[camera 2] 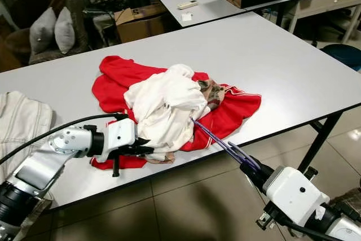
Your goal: Hang hanger
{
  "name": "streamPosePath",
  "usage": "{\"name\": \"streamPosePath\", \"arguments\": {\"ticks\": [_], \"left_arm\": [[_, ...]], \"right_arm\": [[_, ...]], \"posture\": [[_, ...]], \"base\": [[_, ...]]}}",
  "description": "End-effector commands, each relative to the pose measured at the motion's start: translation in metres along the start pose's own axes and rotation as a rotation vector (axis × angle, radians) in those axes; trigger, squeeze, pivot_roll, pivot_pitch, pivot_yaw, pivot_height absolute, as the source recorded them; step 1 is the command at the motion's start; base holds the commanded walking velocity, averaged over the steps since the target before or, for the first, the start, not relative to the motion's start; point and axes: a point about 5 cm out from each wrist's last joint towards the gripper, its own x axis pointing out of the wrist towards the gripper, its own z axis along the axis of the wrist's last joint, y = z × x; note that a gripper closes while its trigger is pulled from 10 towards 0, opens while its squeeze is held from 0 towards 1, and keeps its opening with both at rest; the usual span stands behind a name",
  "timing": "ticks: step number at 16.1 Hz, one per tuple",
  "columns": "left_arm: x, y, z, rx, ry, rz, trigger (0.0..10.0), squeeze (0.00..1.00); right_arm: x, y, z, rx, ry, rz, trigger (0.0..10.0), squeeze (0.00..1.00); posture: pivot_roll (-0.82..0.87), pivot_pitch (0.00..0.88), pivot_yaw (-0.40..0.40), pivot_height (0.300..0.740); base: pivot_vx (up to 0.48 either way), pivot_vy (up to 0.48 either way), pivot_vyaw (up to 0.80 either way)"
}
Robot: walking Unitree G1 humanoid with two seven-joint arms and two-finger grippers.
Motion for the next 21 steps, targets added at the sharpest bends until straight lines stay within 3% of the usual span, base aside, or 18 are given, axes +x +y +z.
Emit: {"name": "streamPosePath", "arguments": {"ticks": [1,2,3,6,9,11,12,17,18,19,20,21], "left_arm": [[-0.005,0.007,0.007,0.006,-0.023,0.040,10.0,0.00],[-0.004,0.010,0.013,-0.029,-0.068,0.067,10.0,0.00],[-0.005,0.010,0.018,-0.054,-0.112,0.062,10.0,1.00],[-0.011,0.002,0.027,-0.120,-0.189,-0.022,10.0,1.00],[-0.027,0.012,0.034,-0.228,-0.291,-0.035,10.0,1.00],[-0.033,0.031,0.018,-0.284,-0.230,0.125,10.0,1.00],[-0.034,0.037,0.003,-0.315,-0.128,0.217,10.0,1.00],[-0.014,0.028,-0.024,-0.392,-0.033,0.283,10.0,1.00],[-0.010,0.027,-0.030,-0.424,-0.035,0.290,10.0,0.84],[-0.009,0.027,-0.032,-0.434,-0.034,0.297,10.0,0.84],[-0.007,0.026,-0.042,-0.454,-0.006,0.321,10.0,0.00],[-0.007,0.026,-0.050,-0.467,0.012,0.340,10.0,0.00]], "right_arm": [[0.000,-0.001,0.003,-0.003,-0.025,0.004,10.0,0.00],[0.001,-0.001,0.003,-0.003,-0.027,0.008,10.0,0.00],[0.002,-0.001,0.004,-0.003,-0.031,0.010,10.0,0.00],[0.001,0.000,0.004,-0.001,-0.033,0.009,10.0,0.00],[0.001,-0.001,0.004,0.001,-0.031,0.007,10.0,0.00],[0.002,0.000,0.004,0.001,-0.034,0.007,10.0,0.00],[0.003,0.001,0.005,0.006,-0.042,0.007,10.0,0.00],[0.006,0.003,0.005,0.009,-0.048,0.008,10.0,0.00],[0.006,0.003,0.005,0.009,-0.049,0.007,10.0,0.00],[0.007,0.003,0.005,0.009,-0.049,0.007,10.0,0.00],[0.007,0.003,0.006,0.010,-0.051,0.004,10.0,0.00],[0.007,0.004,0.006,0.011,-0.052,0.003,10.0,0.00]], "posture": [[-0.08,0.000,0.152,0.740],[-0.08,0.000,0.151,0.740],[-0.08,0.000,0.152,0.740],[-0.09,0.000,0.154,0.740],[-0.09,0.000,0.155,0.740],[-0.09,0.000,0.156,0.740],[-0.09,0.000,0.158,0.740],[-0.09,0.000,0.164,0.740],[-0.09,0.000,0.167,0.740],[-0.09,0.000,0.167,0.740],[-0.09,0.000,0.169,0.740],[-0.09,0.000,0.169,0.740]], "base": [[0.000,0.000,0.00],[0.000,0.000,0.00],[0.000,0.000,0.00],[0.000,0.000,0.00],[0.000,0.000,0.00],[0.000,0.000,0.00],[0.000,0.000,0.00],[0.000,0.000,0.00],[0.000,0.000,0.00],[0.000,0.000,0.00],[0.000,0.000,0.00],[0.000,0.000,0.00]]}}
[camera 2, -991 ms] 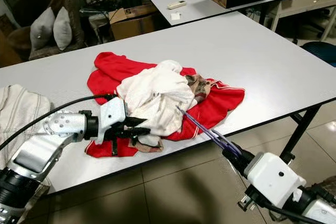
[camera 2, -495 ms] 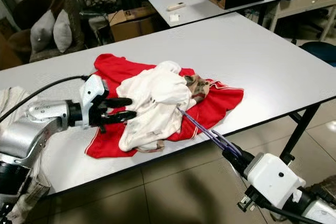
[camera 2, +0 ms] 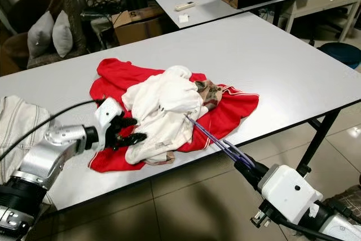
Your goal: Hang hanger
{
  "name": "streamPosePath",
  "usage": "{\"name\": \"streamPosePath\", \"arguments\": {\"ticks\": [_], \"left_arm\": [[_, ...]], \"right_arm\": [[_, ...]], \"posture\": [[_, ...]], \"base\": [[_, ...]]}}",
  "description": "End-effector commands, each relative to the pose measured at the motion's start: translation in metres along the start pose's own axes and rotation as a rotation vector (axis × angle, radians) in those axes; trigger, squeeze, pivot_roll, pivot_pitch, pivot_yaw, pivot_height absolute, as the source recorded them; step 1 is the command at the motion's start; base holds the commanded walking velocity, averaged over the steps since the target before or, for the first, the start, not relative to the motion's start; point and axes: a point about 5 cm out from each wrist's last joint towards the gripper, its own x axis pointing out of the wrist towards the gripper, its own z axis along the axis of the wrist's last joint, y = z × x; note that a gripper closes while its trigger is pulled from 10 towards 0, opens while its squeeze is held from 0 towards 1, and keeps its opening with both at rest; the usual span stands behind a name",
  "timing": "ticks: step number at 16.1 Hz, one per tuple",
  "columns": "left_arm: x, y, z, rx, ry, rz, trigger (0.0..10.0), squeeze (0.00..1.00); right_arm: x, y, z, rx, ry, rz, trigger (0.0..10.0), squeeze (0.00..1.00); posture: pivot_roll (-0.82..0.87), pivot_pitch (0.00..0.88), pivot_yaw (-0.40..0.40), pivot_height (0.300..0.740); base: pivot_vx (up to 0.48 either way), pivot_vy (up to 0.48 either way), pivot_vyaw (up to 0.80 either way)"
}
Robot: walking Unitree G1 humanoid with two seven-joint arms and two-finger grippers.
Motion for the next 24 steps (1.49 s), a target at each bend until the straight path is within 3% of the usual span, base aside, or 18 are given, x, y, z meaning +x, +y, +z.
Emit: {"name": "streamPosePath", "arguments": {"ticks": [1,4,5,6,7,8,12,16,24], "left_arm": [[-0.003,0.008,-0.005,-0.009,0.009,0.052,10.0,0.00],[0.000,0.017,-0.005,-0.183,-0.094,0.107,10.0,0.00],[0.001,0.016,-0.006,-0.191,-0.096,0.093,9.2,0.00],[0.001,0.013,-0.009,-0.190,-0.081,0.058,1.2,0.00],[0.001,0.008,-0.011,-0.186,-0.066,0.011,1.2,0.00],[0.002,0.005,-0.014,-0.181,-0.058,-0.020,0.0,0.00],[0.002,0.001,-0.027,-0.133,0.038,-0.043,0.0,0.00],[-0.001,0.004,-0.017,-0.178,-0.049,-0.030,0.0,0.00],[-0.010,-0.003,-0.018,-0.181,-0.077,0.009,0.0,0.00]], "right_arm": [[0.001,0.001,0.003,-0.001,-0.016,-0.002,10.0,0.00],[0.001,0.001,0.002,0.000,-0.015,0.000,10.0,0.00],[0.001,0.001,0.002,-0.001,-0.014,0.001,10.0,0.00],[0.001,0.001,0.002,0.000,-0.016,0.002,10.0,0.00],[0.001,0.001,0.002,0.000,-0.017,0.003,10.0,0.00],[0.001,0.001,0.003,0.000,-0.018,0.004,10.0,0.00],[0.002,-0.001,0.003,-0.008,-0.020,0.009,10.0,0.00],[0.005,-0.003,0.002,-0.018,-0.026,0.027,10.0,0.00],[0.013,-0.012,0.001,-0.054,-0.037,0.083,10.0,0.00]], "posture": [[-0.09,0.000,0.169,0.740],[-0.09,0.000,0.169,0.740],[-0.09,0.000,0.170,0.740],[-0.09,0.000,0.171,0.740],[-0.10,0.000,0.171,0.740],[-0.09,0.000,0.171,0.740],[-0.09,0.000,0.163,0.740],[-0.09,0.000,0.135,0.740],[-0.07,0.000,0.084,0.740]], "base": [[0.000,0.000,0.00],[0.000,0.000,0.00],[0.000,0.000,0.00],[0.000,0.000,0.00],[0.000,0.000,0.00],[0.000,0.000,0.00],[0.000,0.000,0.00],[0.000,0.000,0.00],[0.000,0.000,0.00]]}}
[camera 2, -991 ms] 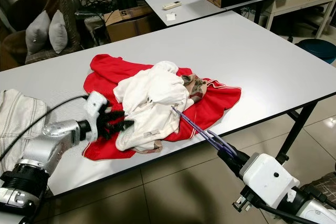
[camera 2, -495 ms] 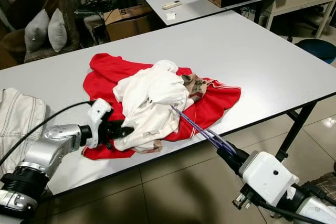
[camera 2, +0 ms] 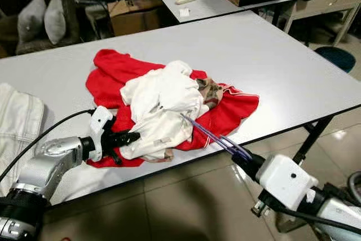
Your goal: Hang hanger
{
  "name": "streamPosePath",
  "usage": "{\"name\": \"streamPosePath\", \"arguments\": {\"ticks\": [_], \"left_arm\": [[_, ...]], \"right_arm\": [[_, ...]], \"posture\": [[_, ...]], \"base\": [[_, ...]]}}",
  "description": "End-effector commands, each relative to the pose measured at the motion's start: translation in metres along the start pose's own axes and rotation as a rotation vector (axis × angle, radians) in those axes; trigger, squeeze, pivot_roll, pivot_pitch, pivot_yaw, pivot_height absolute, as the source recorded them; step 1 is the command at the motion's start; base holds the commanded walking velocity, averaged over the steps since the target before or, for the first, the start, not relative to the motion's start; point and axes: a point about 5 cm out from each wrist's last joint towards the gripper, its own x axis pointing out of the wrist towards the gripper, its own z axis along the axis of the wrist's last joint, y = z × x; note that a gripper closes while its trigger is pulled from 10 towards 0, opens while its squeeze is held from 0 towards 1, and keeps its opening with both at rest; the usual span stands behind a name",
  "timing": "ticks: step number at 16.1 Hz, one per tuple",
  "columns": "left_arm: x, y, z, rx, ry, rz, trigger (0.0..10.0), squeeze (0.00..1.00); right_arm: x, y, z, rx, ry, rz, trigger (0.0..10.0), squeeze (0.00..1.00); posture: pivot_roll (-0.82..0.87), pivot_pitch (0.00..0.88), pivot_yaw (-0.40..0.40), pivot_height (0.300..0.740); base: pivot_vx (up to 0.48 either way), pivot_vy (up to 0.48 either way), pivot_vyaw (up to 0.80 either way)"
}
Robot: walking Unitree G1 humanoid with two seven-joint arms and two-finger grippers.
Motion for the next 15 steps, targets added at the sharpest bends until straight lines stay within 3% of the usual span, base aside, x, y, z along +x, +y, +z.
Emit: {"name": "streamPosePath", "arguments": {"ticks": [1,5,7,8,9,10,11,13,15], "left_arm": [[-0.005,0.002,-0.001,0.002,0.008,0.021,0.0,0.00],[-0.003,0.007,0.016,0.032,-0.045,0.060,0.0,0.00],[-0.001,0.013,0.048,0.207,-0.088,0.105,0.0,0.00],[-0.001,0.013,0.062,0.253,-0.123,0.119,0.0,0.00],[-0.002,0.013,0.091,0.342,-0.172,0.134,0.0,0.00],[-0.003,0.013,0.096,0.364,-0.179,0.136,0.0,0.00],[-0.005,0.013,0.119,0.440,-0.215,0.154,0.0,0.00],[-0.007,0.010,0.144,0.555,-0.240,0.170,0.0,0.00],[-0.008,0.009,0.144,0.686,-0.172,0.174,0.0,0.00]], "right_arm": [[0.002,0.002,0.000,0.006,-0.011,0.021,10.0,0.00],[0.004,0.002,0.000,0.009,-0.020,0.011,10.0,0.00],[0.004,0.004,0.001,0.009,-0.020,0.007,10.0,0.00],[0.004,0.004,0.001,0.008,-0.019,0.007,10.0,0.00],[0.005,0.005,0.002,0.007,-0.023,0.005,10.0,0.00],[0.005,0.005,0.002,0.007,-0.025,0.004,10.0,0.00],[0.008,0.005,0.004,-0.002,-0.038,0.000,10.0,0.00],[0.012,0.004,0.009,-0.024,-0.063,-0.009,10.0,0.00],[0.014,0.004,0.015,-0.036,-0.087,-0.020,10.0,0.00]], "posture": [[-0.07,0.000,0.084,0.740],[-0.08,0.000,0.097,0.740],[-0.08,0.000,0.109,0.740],[-0.08,0.000,0.113,0.740],[-0.08,0.000,0.123,0.740],[-0.08,0.000,0.123,0.740],[-0.08,0.000,0.135,0.740],[-0.07,0.000,0.141,0.740],[-0.07,0.000,0.148,0.740]], "base": [[0.000,0.000,0.00],[0.000,0.000,0.00],[0.000,0.000,0.00],[0.000,0.000,0.00],[0.000,0.000,0.00],[0.000,0.000,0.00],[0.000,0.000,0.00],[0.000,0.000,0.00],[0.000,0.000,0.00]]}}
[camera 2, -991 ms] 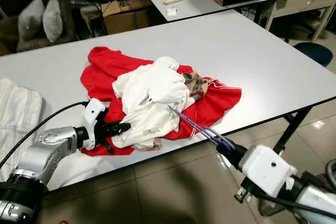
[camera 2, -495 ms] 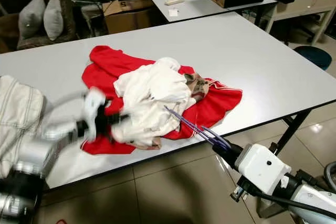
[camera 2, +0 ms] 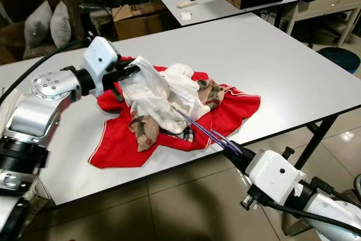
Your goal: Hang hanger
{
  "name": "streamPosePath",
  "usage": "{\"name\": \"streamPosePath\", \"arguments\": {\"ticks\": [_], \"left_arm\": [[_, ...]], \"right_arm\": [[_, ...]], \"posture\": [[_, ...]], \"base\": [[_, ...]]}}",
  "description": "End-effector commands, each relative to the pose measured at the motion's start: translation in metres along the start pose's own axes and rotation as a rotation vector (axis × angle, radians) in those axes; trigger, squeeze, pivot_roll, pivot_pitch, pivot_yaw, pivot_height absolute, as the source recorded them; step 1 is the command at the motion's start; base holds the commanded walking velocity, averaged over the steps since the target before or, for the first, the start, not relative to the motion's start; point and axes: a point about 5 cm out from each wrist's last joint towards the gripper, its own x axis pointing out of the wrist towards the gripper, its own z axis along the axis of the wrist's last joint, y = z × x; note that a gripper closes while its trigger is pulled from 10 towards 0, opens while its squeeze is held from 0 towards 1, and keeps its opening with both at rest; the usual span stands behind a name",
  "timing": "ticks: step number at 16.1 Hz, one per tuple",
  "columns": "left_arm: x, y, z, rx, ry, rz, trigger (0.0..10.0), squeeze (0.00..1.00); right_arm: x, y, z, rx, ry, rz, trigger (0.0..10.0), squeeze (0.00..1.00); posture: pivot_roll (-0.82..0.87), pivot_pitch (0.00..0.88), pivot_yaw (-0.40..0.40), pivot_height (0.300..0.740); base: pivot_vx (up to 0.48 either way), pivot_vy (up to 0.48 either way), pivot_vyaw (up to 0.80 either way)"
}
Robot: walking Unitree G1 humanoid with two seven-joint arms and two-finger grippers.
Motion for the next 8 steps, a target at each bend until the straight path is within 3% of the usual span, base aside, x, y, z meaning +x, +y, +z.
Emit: {"name": "streamPosePath", "arguments": {"ticks": [1,3,5,8], "left_arm": [[-0.002,-0.002,-0.003,0.076,0.042,-0.018,0.0,0.00],[-0.005,-0.007,-0.009,0.101,0.107,-0.044,0.0,0.00],[-0.006,-0.008,-0.012,0.125,0.132,-0.055,0.0,0.00],[-0.004,-0.012,-0.007,0.111,0.107,-0.059,0.0,0.00]], "right_arm": [[0.002,0.001,0.009,-0.035,-0.036,-0.004,10.0,0.00],[0.000,-0.010,0.019,-0.098,-0.066,-0.080,10.0,0.00],[0.002,-0.014,0.022,-0.098,-0.090,-0.095,10.0,0.00],[0.013,-0.006,0.027,-0.085,-0.142,-0.001,10.0,0.00]], "posture": [[-0.07,0.000,0.149,0.740],[-0.07,0.000,0.151,0.740],[-0.07,0.000,0.149,0.740],[-0.06,0.000,0.143,0.740]], "base": [[0.000,0.000,0.00],[0.000,0.000,0.00],[0.000,0.000,0.00],[0.000,0.000,0.00]]}}
